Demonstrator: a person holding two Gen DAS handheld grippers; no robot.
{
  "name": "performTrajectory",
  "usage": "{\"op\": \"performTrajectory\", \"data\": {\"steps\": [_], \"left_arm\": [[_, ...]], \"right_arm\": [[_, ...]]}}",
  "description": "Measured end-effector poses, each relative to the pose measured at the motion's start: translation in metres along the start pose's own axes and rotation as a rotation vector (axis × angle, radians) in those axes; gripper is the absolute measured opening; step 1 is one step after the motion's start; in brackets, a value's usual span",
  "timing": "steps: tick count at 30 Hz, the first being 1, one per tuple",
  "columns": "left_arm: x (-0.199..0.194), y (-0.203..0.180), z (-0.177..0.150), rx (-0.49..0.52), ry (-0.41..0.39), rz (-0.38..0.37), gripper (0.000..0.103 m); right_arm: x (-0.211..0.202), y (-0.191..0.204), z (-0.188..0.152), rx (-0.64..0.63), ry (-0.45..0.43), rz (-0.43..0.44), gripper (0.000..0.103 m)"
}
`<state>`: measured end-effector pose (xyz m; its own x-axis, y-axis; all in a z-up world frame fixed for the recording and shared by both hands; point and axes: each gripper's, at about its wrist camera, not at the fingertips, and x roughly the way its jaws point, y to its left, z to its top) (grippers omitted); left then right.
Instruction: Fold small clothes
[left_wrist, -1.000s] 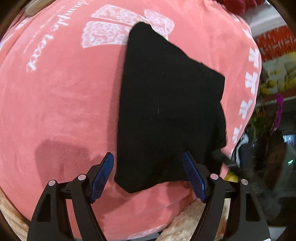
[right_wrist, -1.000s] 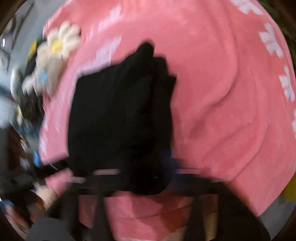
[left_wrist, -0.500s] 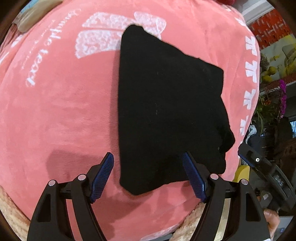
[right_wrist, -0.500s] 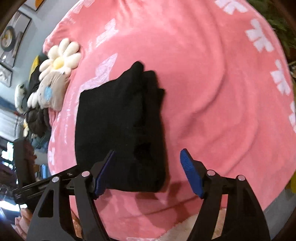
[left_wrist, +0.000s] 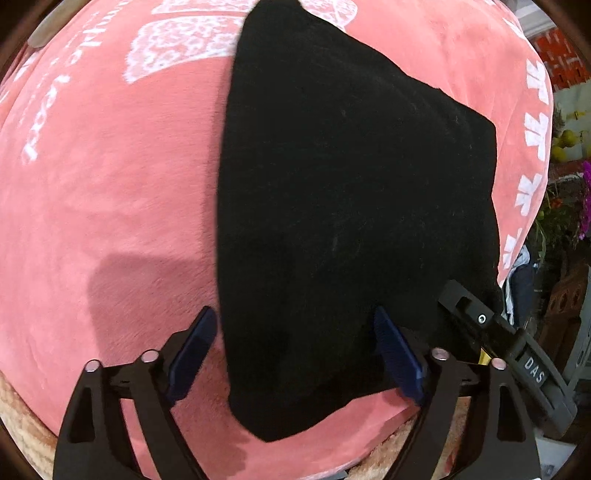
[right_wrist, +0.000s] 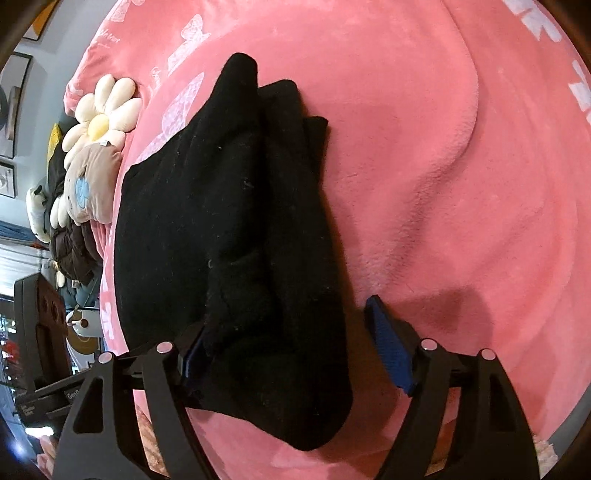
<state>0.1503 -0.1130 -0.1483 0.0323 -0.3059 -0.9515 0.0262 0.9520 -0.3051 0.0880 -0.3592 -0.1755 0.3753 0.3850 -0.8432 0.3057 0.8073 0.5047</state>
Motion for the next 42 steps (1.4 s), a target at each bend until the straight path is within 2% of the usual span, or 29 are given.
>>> {"op": "performTrajectory", "data": {"steps": [4, 6, 7, 8, 9, 10, 11, 16, 18, 20, 22, 24, 26, 28, 34, 37, 39, 42], "left_arm": [[0.001, -0.009, 0.005, 0.041, 0.004, -0.005, 0.084], [0.0, -0.011, 0.006, 0.054, 0.012, -0.013, 0.076], [-0.001, -0.011, 0.007, 0.059, 0.016, -0.016, 0.068], [-0.003, -0.012, 0.008, 0.065, 0.021, -0.028, 0.058], [-0.005, -0.011, 0.008, 0.066, 0.021, -0.043, 0.05], [-0.008, -0.009, 0.008, 0.063, 0.029, -0.073, 0.033], [-0.015, -0.004, 0.009, 0.049, 0.035, -0.117, 0.025], [-0.045, 0.032, 0.001, -0.028, 0.065, -0.291, 0.022], [-0.04, 0.045, -0.007, -0.06, 0.097, -0.304, 0.022], [-0.027, 0.054, -0.013, -0.09, 0.123, -0.273, 0.022], [-0.019, 0.059, -0.017, -0.148, 0.134, -0.291, 0.021], [-0.028, 0.056, -0.014, -0.147, 0.121, -0.308, 0.018], [-0.047, 0.049, -0.009, -0.115, 0.094, -0.317, 0.016], [-0.078, 0.039, -0.001, -0.062, 0.03, -0.33, 0.016], [-0.195, 0.034, 0.002, 0.08, -0.2, -0.364, 0.016], [-0.24, 0.043, -0.006, 0.125, -0.306, -0.362, 0.016], [-0.268, 0.051, -0.023, 0.158, -0.392, -0.345, 0.016], [-0.292, 0.083, -0.047, 0.194, -0.475, -0.305, 0.016]], "right_arm": [[0.0, -0.002, 0.0, 0.011, 0.015, 0.05, 0.054], [0.001, -0.002, 0.001, 0.018, 0.029, 0.078, 0.043], [0.002, -0.002, 0.002, 0.027, 0.041, 0.109, 0.031], [0.003, 0.002, 0.002, 0.034, 0.043, 0.12, 0.026], [0.002, 0.009, 0.001, 0.019, 0.041, 0.113, 0.025], [0.0, 0.014, 0.001, 0.003, 0.041, 0.108, 0.023], [-0.008, 0.021, -0.001, -0.023, 0.04, 0.118, 0.022], [-0.028, 0.035, -0.021, -0.067, 0.083, 0.154, 0.022], [-0.016, 0.032, -0.032, -0.048, 0.122, 0.144, 0.022], [-0.001, 0.028, -0.044, -0.017, 0.147, 0.123, 0.022], [-0.002, 0.028, -0.048, 0.022, 0.133, 0.124, 0.022], [-0.015, 0.037, -0.045, 0.01, 0.108, 0.132, 0.021], [-0.036, 0.057, -0.038, -0.029, 0.063, 0.147, 0.021], [-0.067, 0.088, -0.026, -0.09, -0.009, 0.164, 0.021], [-0.133, 0.179, -0.004, -0.259, -0.177, 0.259, 0.021], [-0.148, 0.218, -0.006, -0.329, -0.225, 0.305, 0.021], [-0.153, 0.244, -0.016, -0.383, -0.254, 0.337, 0.021], [-0.136, 0.261, -0.032, -0.418, -0.241, 0.35, 0.021]]}}
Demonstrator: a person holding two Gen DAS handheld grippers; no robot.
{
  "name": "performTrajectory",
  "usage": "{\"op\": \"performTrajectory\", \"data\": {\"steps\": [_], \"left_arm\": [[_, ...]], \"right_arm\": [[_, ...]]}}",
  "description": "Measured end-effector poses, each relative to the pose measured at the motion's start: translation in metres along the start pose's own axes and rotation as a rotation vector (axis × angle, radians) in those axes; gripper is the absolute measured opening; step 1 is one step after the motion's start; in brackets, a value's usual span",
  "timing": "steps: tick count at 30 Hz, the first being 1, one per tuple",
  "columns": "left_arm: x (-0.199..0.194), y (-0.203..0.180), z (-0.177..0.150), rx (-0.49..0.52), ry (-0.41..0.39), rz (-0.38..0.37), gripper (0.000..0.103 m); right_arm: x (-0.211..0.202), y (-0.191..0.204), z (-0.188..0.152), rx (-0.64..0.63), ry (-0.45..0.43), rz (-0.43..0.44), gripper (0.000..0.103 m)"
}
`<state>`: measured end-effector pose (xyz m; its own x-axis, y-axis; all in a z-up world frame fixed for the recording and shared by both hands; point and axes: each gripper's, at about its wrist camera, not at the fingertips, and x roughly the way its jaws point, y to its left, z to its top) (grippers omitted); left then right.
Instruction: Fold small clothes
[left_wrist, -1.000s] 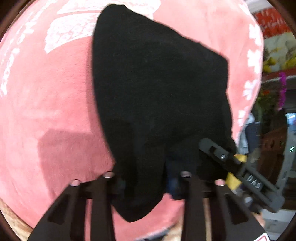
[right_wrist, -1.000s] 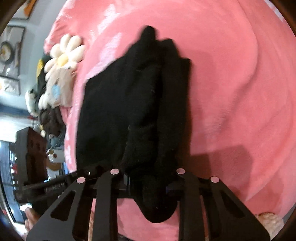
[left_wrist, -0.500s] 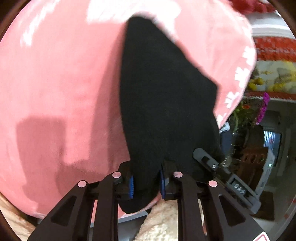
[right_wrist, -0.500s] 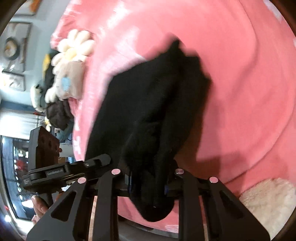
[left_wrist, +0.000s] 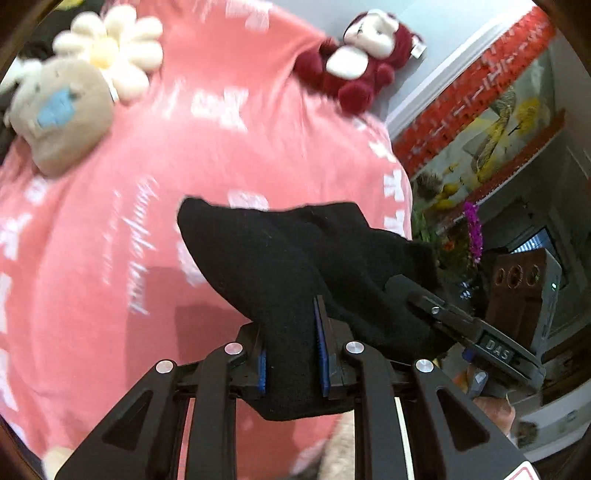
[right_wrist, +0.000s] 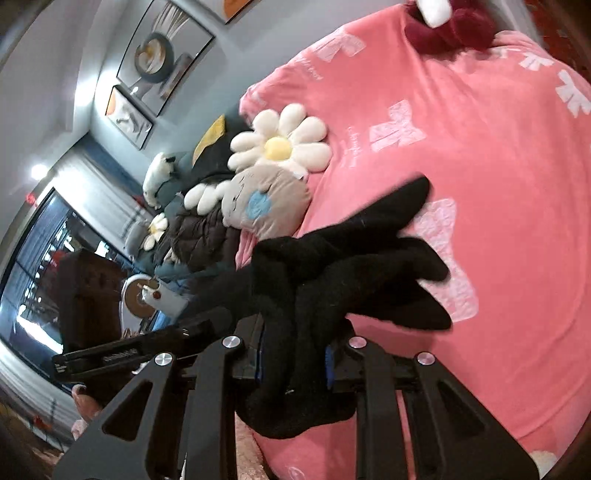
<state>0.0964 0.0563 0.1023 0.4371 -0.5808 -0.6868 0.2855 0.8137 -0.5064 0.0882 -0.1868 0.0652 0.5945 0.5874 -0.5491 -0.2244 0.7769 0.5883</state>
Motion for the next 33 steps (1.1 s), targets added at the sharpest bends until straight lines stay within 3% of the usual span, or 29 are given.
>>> {"op": "performTrajectory", "data": {"steps": [3, 4, 5, 7, 9, 13, 17, 20, 23, 26, 29, 33], "left_arm": [[0.012, 0.037, -0.024, 0.002, 0.046, 0.118, 0.029], [0.023, 0.06, -0.037, -0.02, 0.082, 0.164, 0.054], [0.038, 0.081, -0.05, -0.047, 0.112, 0.237, 0.067], [0.066, 0.117, -0.079, -0.105, 0.178, 0.364, 0.065], [0.076, 0.141, -0.1, -0.167, 0.234, 0.429, 0.062], [0.057, 0.148, -0.107, -0.212, 0.167, 0.385, 0.062], [0.074, 0.114, -0.087, -0.1, 0.142, 0.415, 0.064], [0.107, 0.108, -0.088, -0.049, 0.198, 0.407, 0.065], [0.143, 0.113, -0.093, -0.093, 0.285, 0.428, 0.065], [0.155, 0.118, -0.099, -0.093, 0.313, 0.453, 0.064], [0.157, 0.115, -0.099, -0.068, 0.319, 0.463, 0.064], [0.162, 0.119, -0.099, -0.072, 0.329, 0.463, 0.066]], "right_arm": [[0.045, -0.022, -0.036, 0.04, 0.076, -0.075, 0.031], [0.068, -0.037, -0.055, 0.065, 0.127, -0.139, 0.037], [0.085, -0.052, -0.074, 0.07, 0.177, -0.219, 0.037], [0.104, -0.072, -0.102, 0.082, 0.246, -0.315, 0.037], [0.103, -0.083, -0.122, 0.143, 0.268, -0.32, 0.036], [0.094, -0.056, -0.113, 0.026, 0.228, -0.323, 0.027], [0.113, -0.024, -0.09, -0.09, 0.178, -0.325, 0.012], [0.148, -0.028, -0.092, -0.117, 0.218, -0.35, 0.007], [0.189, -0.062, -0.11, -0.077, 0.358, -0.426, 0.004], [0.179, -0.074, -0.104, 0.049, 0.327, -0.38, 0.006], [0.163, -0.057, -0.097, 0.016, 0.286, -0.353, 0.006], [0.184, -0.076, -0.116, -0.023, 0.385, -0.412, 0.005]]}}
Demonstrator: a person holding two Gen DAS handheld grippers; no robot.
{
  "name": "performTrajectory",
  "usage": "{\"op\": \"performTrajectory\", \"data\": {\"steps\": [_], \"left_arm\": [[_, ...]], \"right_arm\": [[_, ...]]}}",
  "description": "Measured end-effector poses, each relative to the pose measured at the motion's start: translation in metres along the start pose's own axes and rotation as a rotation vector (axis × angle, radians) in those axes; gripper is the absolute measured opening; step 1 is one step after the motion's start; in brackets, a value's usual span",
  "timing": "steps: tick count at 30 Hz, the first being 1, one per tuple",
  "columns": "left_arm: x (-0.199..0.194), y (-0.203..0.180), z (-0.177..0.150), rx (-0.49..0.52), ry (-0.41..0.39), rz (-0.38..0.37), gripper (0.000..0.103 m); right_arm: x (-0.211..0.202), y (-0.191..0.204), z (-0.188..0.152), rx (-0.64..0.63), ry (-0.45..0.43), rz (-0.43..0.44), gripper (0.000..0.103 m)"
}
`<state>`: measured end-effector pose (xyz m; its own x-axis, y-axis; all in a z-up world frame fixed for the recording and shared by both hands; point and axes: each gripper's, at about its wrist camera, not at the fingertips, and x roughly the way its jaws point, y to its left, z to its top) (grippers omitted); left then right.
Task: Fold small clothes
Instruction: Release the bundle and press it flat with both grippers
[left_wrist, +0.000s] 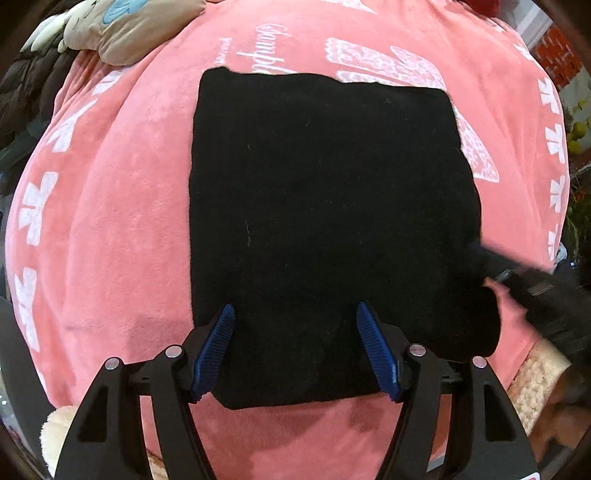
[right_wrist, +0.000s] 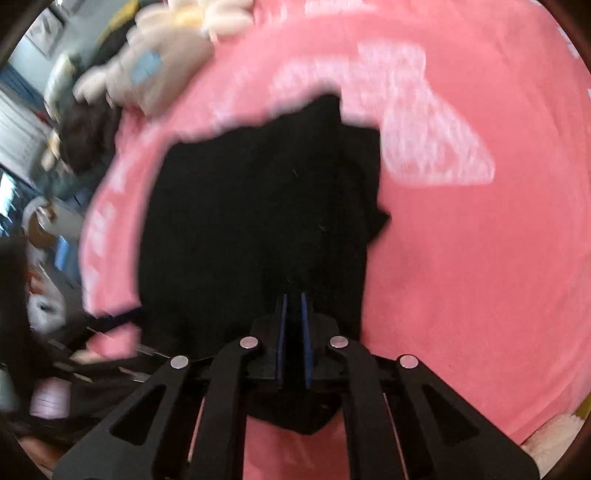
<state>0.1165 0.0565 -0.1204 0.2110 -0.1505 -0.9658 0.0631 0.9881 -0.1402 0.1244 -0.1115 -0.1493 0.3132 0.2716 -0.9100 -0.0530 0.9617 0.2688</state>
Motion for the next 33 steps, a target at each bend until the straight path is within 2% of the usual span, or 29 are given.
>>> {"op": "performTrajectory", "data": {"steps": [4, 8, 10, 13, 15, 17, 20, 23, 26, 28, 33], "left_arm": [[0.002, -0.001, 0.0, 0.01, 0.003, 0.012, 0.068], [0.003, -0.002, 0.001, 0.005, 0.002, 0.017, 0.069], [0.003, -0.004, 0.002, 0.011, 0.005, 0.03, 0.069], [-0.003, -0.006, -0.001, 0.025, -0.002, 0.04, 0.069], [-0.01, -0.004, -0.005, 0.008, -0.016, 0.039, 0.069], [-0.017, 0.0, -0.012, -0.017, -0.037, 0.036, 0.069], [-0.026, 0.001, -0.023, -0.022, -0.082, 0.049, 0.069], [-0.036, 0.002, -0.039, -0.014, -0.138, 0.065, 0.071], [-0.041, 0.0, -0.057, -0.014, -0.163, 0.082, 0.076], [-0.04, -0.004, -0.065, -0.005, -0.159, 0.092, 0.076], [-0.036, -0.016, -0.084, 0.029, -0.153, 0.124, 0.076]], "right_arm": [[-0.025, 0.001, 0.0, 0.062, -0.065, 0.067, 0.009], [-0.004, 0.007, -0.007, -0.033, -0.006, -0.009, 0.008], [-0.005, 0.004, -0.006, -0.021, -0.018, 0.0, 0.008], [-0.035, 0.004, -0.004, 0.017, -0.082, 0.039, 0.012], [-0.047, 0.004, -0.008, 0.007, -0.113, 0.031, 0.02], [-0.061, 0.0, -0.017, 0.002, -0.159, -0.002, 0.054], [-0.08, -0.008, -0.036, -0.005, -0.234, -0.059, 0.07], [-0.088, -0.013, -0.057, -0.001, -0.262, -0.095, 0.085], [-0.092, -0.016, -0.076, -0.014, -0.274, -0.126, 0.088], [-0.091, -0.015, -0.086, -0.024, -0.271, -0.152, 0.089], [-0.091, -0.016, -0.107, -0.026, -0.262, -0.154, 0.089]]}}
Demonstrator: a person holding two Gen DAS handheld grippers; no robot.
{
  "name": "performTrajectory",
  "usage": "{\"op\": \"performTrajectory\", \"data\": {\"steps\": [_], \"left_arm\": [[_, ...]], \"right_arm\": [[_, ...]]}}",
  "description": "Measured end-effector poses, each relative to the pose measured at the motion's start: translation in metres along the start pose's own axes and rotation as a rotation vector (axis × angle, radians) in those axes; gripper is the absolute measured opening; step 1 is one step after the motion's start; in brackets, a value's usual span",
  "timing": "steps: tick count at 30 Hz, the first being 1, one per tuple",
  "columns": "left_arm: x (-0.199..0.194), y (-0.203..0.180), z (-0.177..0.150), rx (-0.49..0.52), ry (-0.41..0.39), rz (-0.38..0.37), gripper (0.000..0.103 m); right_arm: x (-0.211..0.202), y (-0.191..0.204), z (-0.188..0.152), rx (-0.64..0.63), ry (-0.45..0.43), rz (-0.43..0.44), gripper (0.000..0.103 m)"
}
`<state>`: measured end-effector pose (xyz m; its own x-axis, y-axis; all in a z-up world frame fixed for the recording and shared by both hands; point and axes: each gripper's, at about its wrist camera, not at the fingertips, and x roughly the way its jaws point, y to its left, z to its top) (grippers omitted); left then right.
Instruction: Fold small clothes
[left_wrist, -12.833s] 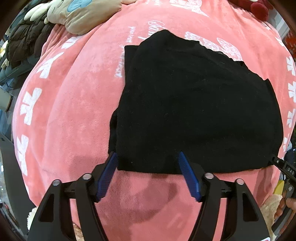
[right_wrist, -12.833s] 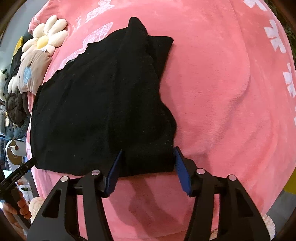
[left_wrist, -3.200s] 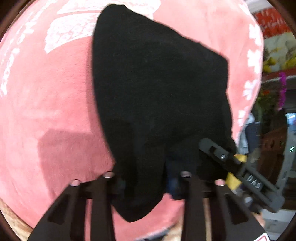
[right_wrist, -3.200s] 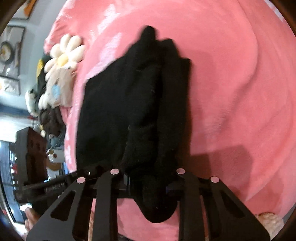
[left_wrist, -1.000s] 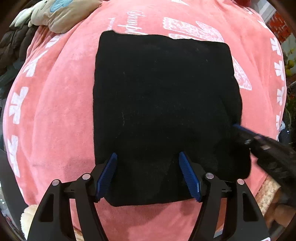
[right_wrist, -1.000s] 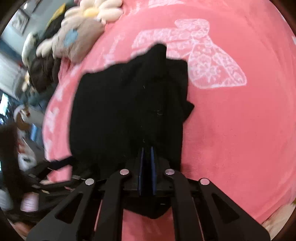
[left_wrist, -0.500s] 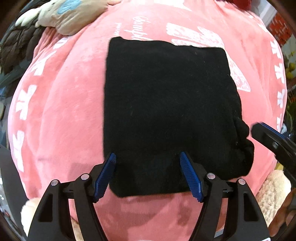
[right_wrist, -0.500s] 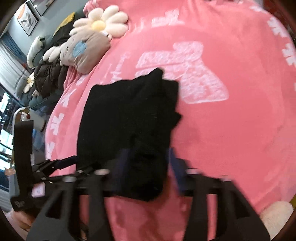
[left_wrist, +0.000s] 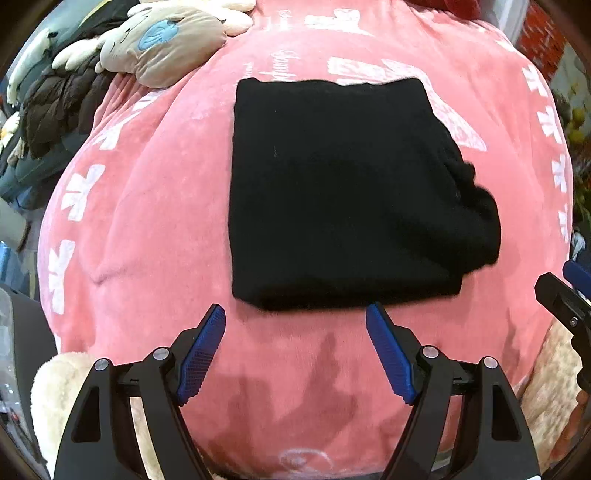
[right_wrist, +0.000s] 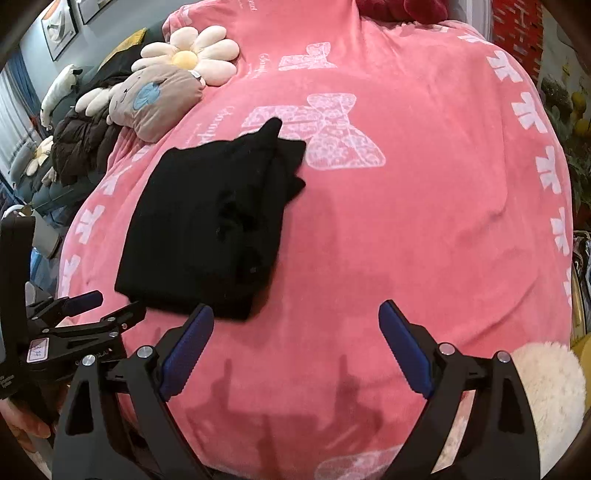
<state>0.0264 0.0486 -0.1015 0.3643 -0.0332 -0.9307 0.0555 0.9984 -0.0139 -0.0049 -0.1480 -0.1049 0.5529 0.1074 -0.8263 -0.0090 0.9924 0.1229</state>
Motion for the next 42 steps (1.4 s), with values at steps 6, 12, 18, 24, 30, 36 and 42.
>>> {"op": "performTrajectory", "data": {"steps": [6, 12, 18, 24, 30, 36, 42], "left_arm": [[-0.007, -0.007, -0.011, -0.003, -0.028, 0.009, 0.076], [-0.011, -0.009, -0.018, -0.013, -0.052, 0.02, 0.076], [-0.01, -0.011, -0.026, -0.007, -0.054, 0.055, 0.076], [-0.012, -0.015, -0.031, 0.013, -0.06, 0.038, 0.087], [-0.016, -0.02, -0.04, 0.04, -0.104, 0.046, 0.097], [-0.022, -0.03, -0.047, 0.068, -0.144, 0.062, 0.097], [-0.022, -0.024, -0.051, 0.025, -0.148, 0.063, 0.097]], "right_arm": [[-0.005, 0.006, -0.013, -0.035, -0.009, -0.001, 0.089], [-0.006, 0.01, -0.028, -0.055, -0.008, -0.005, 0.089], [-0.005, 0.009, -0.034, -0.057, -0.018, -0.023, 0.089], [-0.003, 0.007, -0.037, -0.033, -0.013, -0.037, 0.089], [-0.003, 0.008, -0.042, -0.026, -0.019, -0.047, 0.089], [-0.005, 0.012, -0.046, -0.037, -0.031, -0.083, 0.092], [-0.005, 0.01, -0.049, -0.014, -0.036, -0.098, 0.092]]}}
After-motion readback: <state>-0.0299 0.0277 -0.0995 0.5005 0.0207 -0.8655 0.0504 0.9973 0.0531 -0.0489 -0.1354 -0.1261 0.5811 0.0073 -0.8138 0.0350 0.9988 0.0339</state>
